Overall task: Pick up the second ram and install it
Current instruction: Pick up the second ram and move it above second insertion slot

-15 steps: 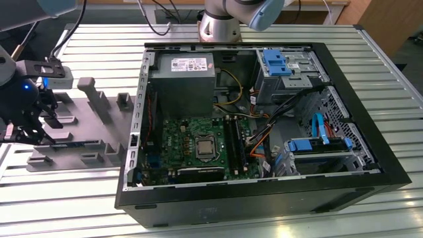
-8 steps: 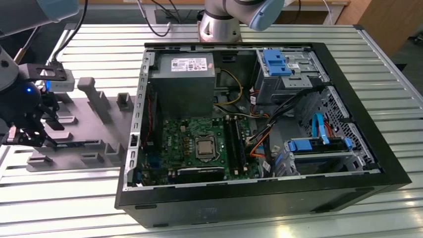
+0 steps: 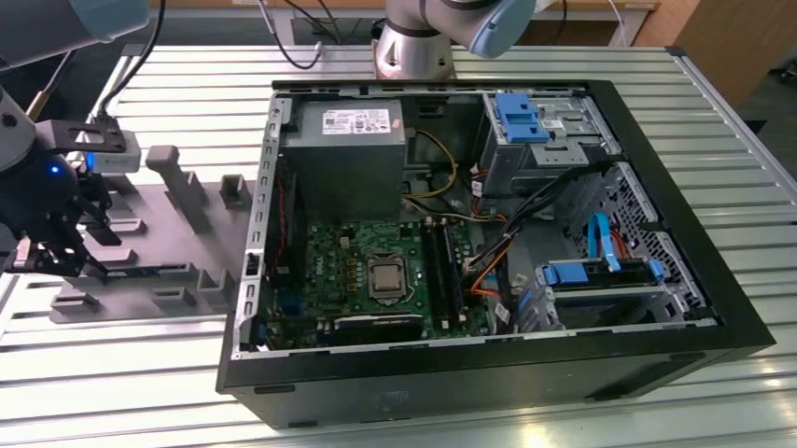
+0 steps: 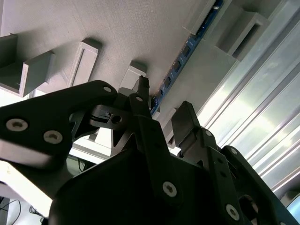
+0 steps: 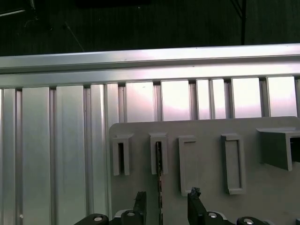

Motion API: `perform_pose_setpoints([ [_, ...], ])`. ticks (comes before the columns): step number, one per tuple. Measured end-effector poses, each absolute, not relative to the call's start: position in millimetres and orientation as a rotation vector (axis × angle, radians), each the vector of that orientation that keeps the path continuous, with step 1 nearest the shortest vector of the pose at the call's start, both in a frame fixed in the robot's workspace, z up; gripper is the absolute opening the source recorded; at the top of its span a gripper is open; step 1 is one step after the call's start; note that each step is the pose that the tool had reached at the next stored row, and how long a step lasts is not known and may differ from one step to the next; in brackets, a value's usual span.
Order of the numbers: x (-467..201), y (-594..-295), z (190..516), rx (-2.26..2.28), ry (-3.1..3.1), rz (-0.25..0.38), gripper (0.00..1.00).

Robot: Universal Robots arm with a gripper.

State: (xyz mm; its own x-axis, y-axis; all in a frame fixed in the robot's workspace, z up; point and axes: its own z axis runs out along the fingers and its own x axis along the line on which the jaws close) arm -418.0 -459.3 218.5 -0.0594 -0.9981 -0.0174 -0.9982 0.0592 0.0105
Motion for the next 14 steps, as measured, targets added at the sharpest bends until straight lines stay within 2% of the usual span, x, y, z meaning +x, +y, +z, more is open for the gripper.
perform_pose_setpoints([
  [14,-417.9,-461.4,207.7,-2.18,2.255,0.03,0.47],
])
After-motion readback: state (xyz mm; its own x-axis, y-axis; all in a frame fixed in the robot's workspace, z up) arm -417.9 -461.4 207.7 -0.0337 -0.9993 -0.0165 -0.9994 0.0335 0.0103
